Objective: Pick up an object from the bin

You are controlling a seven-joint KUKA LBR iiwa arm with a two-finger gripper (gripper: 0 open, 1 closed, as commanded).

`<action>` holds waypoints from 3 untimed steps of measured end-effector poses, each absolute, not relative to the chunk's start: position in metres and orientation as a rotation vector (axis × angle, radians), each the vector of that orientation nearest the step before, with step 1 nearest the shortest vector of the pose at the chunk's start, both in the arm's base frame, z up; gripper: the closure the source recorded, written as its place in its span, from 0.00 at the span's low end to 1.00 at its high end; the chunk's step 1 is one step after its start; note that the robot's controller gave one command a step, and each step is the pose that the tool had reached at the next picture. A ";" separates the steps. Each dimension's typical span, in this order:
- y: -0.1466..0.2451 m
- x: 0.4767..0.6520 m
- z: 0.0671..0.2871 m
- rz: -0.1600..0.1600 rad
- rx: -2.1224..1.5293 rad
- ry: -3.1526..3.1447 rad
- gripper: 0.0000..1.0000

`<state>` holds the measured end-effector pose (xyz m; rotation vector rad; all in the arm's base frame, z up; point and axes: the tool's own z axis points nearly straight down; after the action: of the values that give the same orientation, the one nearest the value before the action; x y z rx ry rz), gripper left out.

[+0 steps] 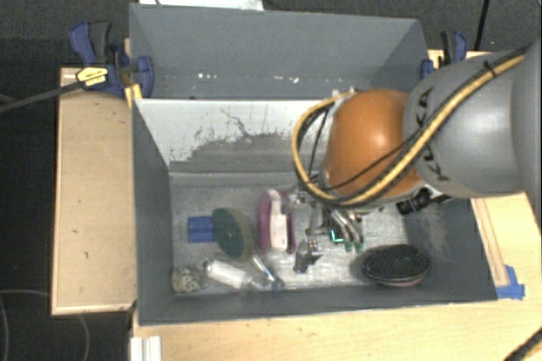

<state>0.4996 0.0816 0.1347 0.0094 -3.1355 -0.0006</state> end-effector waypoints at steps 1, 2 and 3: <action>0.120 0.536 0.122 -0.005 -0.015 -3.146 0.00; 0.212 0.502 0.077 -0.003 -0.010 -3.178 0.00; 0.210 0.503 0.077 -0.008 -0.026 -3.177 1.00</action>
Offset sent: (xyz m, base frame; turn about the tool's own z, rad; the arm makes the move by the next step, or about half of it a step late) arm 0.0347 0.0353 -0.0127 0.0202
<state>0.5030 0.2101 0.0773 -0.0258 -3.1772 -0.0077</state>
